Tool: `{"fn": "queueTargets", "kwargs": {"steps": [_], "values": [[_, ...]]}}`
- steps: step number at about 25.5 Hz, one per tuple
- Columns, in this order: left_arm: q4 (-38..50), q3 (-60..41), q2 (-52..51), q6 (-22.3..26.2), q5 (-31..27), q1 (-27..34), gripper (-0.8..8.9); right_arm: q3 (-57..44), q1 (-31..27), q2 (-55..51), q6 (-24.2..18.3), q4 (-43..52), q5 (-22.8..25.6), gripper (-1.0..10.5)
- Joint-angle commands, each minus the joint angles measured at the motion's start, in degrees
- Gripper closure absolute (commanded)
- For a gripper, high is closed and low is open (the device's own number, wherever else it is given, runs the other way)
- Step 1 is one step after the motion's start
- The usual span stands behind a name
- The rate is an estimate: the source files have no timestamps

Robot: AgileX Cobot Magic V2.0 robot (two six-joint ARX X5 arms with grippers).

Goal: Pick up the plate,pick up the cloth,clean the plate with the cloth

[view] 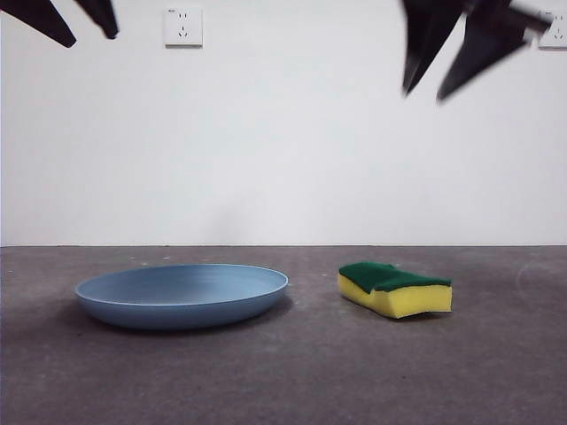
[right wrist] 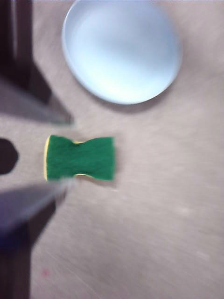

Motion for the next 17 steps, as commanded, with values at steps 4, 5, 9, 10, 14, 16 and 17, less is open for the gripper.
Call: {"fn": "queueTargets", "kwargs": {"steps": [4, 5, 9, 10, 14, 16, 17], "values": [[4.68, -0.39, -3.85, 3.08, -1.01, -0.37, 8.21, -2.08, 3.23, -11.76, -0.5, 4.04, 1.4, 9.6], [5.86, -0.52, -5.27, 4.26, -1.03, -0.81, 8.21, -4.0, 4.44, -14.49, -0.5, 6.32, 3.3, 9.6], [11.63, -8.04, -12.98, 5.62, -1.49, -1.64, 8.21, -17.29, 9.07, -26.18, 0.02, 15.23, 11.67, 9.6], [13.92, -11.85, -15.39, 5.53, -2.29, -1.66, 8.21, -21.24, 9.79, -28.96, 0.22, 17.07, 13.51, 9.6], [21.42, -23.34, -23.85, 4.26, -2.32, -1.7, 8.21, -30.8, 10.69, -34.93, 1.36, 21.16, 14.16, 9.6], [24.5, -28.37, -27.93, 3.52, -2.36, -1.7, 8.21, -34.88, 10.69, -37.16, 2.23, 23.1, 14.14, 9.6], [25.7, -30.51, -29.81, 3.43, -2.34, -1.7, 8.21, -36.37, 10.69, -37.73, 2.36, 23.85, 14.1, 9.6]]}}
